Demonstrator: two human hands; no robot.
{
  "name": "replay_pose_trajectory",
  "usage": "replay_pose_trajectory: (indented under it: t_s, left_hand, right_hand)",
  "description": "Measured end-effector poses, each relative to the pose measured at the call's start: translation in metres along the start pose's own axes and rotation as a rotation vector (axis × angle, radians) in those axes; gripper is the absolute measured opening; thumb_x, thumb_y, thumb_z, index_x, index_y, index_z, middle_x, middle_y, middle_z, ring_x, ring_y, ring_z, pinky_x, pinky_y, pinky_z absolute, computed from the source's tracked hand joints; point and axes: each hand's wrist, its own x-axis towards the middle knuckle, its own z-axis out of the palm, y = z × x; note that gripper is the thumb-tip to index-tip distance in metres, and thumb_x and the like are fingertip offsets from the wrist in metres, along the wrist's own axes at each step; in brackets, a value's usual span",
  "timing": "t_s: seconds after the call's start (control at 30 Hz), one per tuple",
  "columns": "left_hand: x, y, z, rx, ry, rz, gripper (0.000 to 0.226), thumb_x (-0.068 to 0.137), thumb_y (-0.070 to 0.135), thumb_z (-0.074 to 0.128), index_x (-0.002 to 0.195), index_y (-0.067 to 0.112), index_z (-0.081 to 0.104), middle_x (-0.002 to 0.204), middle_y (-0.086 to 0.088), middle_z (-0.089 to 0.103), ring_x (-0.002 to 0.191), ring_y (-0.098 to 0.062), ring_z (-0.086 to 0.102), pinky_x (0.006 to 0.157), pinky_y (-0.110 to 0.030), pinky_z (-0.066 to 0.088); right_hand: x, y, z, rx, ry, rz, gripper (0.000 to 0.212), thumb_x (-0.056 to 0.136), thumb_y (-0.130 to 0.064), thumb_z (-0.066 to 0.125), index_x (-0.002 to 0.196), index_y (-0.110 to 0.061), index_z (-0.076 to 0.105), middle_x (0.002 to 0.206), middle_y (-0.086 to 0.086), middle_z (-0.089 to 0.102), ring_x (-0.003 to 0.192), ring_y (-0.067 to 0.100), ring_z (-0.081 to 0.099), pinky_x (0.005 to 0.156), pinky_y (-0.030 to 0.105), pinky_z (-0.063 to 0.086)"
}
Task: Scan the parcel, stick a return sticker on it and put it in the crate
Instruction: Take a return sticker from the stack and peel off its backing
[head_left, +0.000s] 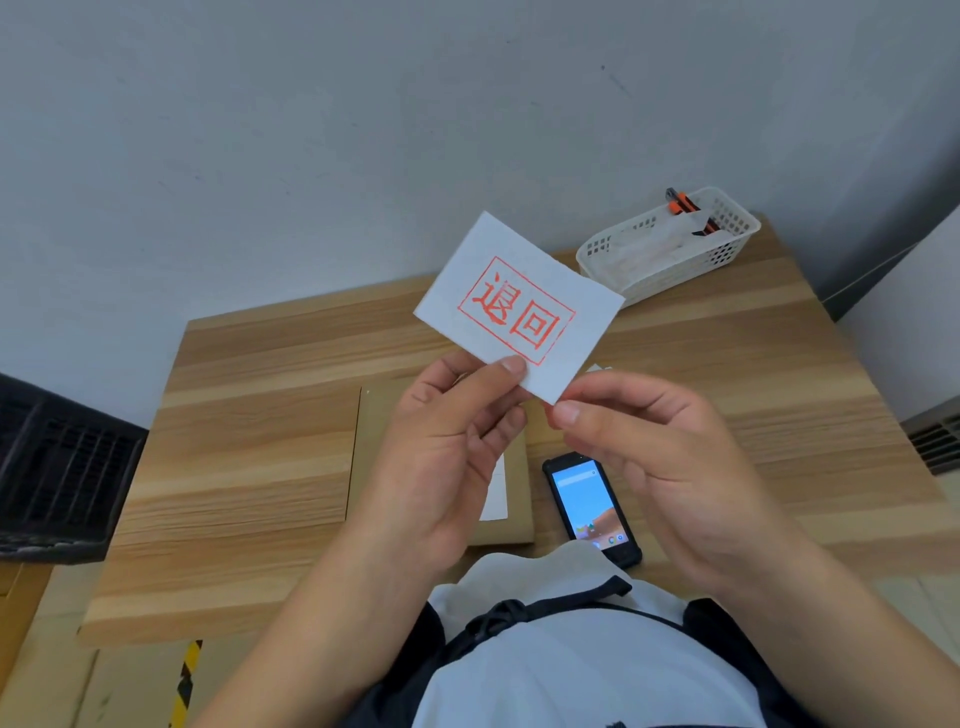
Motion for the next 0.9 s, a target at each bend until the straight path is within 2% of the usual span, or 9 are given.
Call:
replay_pose_trajectory:
  t_s: [0.1, 0.23, 0.43, 0.5, 0.57, 0.63, 0.7, 0.8, 0.9]
  left_hand:
    - [0.0, -0.001, 0.0, -0.001, -0.004, 0.019, 0.023, 0.083, 0.004, 0.066, 0.104, 0.012, 0.064, 0.109, -0.011, 0.075, 0.094, -0.018, 0.07, 0.079, -0.024, 0.053]
    - [0.0, -0.004, 0.0, 0.014, -0.016, 0.052, 0.024, 0.079, 0.004, 0.068, 0.1, 0.013, 0.062, 0.105, -0.009, 0.076, 0.09, -0.016, 0.071, 0.073, -0.021, 0.055]
    - [-0.002, -0.001, -0.004, 0.058, 0.035, 0.083, 0.06, 0.073, 0.003, 0.071, 0.131, 0.004, 0.055, 0.097, -0.006, 0.076, 0.07, -0.012, 0.07, 0.065, -0.02, 0.056]
    - [-0.001, -0.002, -0.005, 0.076, 0.078, 0.094, 0.073, 0.069, 0.003, 0.076, 0.136, 0.014, 0.049, 0.104, -0.009, 0.076, 0.079, -0.015, 0.072, 0.071, -0.023, 0.055]
    - [0.0, -0.003, -0.009, 0.196, 0.178, 0.213, 0.087, 0.065, 0.005, 0.083, 0.138, 0.03, 0.043, 0.123, -0.006, 0.068, 0.103, -0.018, 0.071, 0.084, -0.028, 0.053]
    - [-0.002, 0.004, -0.014, 0.516, 0.246, 0.489, 0.081, 0.068, 0.018, 0.083, 0.135, 0.041, 0.044, 0.135, 0.006, 0.056, 0.123, -0.01, 0.058, 0.098, -0.028, 0.046]
    - [-0.006, 0.014, -0.017, 0.856, 0.089, 0.727, 0.059, 0.074, 0.02, 0.082, 0.124, 0.038, 0.057, 0.134, 0.011, 0.057, 0.129, -0.004, 0.051, 0.104, -0.023, 0.039]
    - [-0.015, 0.014, -0.011, 1.075, -0.181, 0.719, 0.033, 0.078, 0.018, 0.082, 0.107, 0.03, 0.071, 0.114, 0.015, 0.07, 0.116, -0.004, 0.062, 0.095, -0.013, 0.041]
    - [-0.019, 0.004, -0.004, 1.102, -0.21, 0.679, 0.028, 0.081, 0.015, 0.08, 0.103, 0.03, 0.075, 0.103, 0.02, 0.075, 0.104, 0.003, 0.066, 0.086, -0.009, 0.044]
  right_hand:
    - [0.0, 0.0, 0.002, -0.012, 0.004, -0.002, 0.01, 0.069, -0.015, 0.073, 0.072, -0.02, 0.081, 0.081, -0.001, 0.08, 0.074, 0.008, 0.072, 0.068, 0.018, 0.054]
    - [0.001, 0.003, 0.003, -0.027, 0.076, -0.034, 0.022, 0.081, 0.0, 0.07, 0.071, -0.017, 0.079, 0.08, 0.0, 0.079, 0.074, 0.007, 0.072, 0.068, 0.018, 0.054]
    - [0.003, 0.004, 0.0, 0.038, 0.202, -0.07, 0.013, 0.081, 0.002, 0.068, 0.077, -0.01, 0.075, 0.077, 0.002, 0.075, 0.076, 0.01, 0.068, 0.079, 0.027, 0.054]
    - [0.003, 0.004, -0.001, 0.028, 0.207, -0.09, 0.015, 0.082, 0.004, 0.067, 0.078, -0.008, 0.074, 0.078, 0.003, 0.076, 0.078, 0.011, 0.069, 0.08, 0.026, 0.054]
    - [0.002, 0.002, -0.002, 0.004, 0.198, -0.11, 0.016, 0.082, 0.006, 0.066, 0.077, -0.007, 0.075, 0.078, 0.003, 0.078, 0.077, 0.01, 0.071, 0.075, 0.022, 0.055]
    - [0.002, 0.001, -0.003, -0.037, 0.182, -0.126, 0.018, 0.082, 0.008, 0.066, 0.076, -0.006, 0.075, 0.078, 0.004, 0.079, 0.077, 0.009, 0.073, 0.07, 0.017, 0.053]
    - [0.001, 0.001, -0.004, -0.088, 0.169, -0.141, 0.024, 0.081, 0.009, 0.067, 0.07, -0.01, 0.077, 0.074, 0.001, 0.078, 0.073, 0.007, 0.072, 0.065, 0.015, 0.051]
    - [0.001, 0.001, -0.005, -0.114, 0.127, -0.151, 0.031, 0.081, 0.01, 0.065, 0.063, -0.013, 0.077, 0.065, -0.001, 0.075, 0.066, 0.008, 0.069, 0.063, 0.016, 0.051]
    - [0.002, 0.001, -0.006, -0.142, 0.095, -0.175, 0.028, 0.081, 0.009, 0.065, 0.065, -0.011, 0.077, 0.067, 0.004, 0.073, 0.07, 0.015, 0.066, 0.069, 0.021, 0.053]
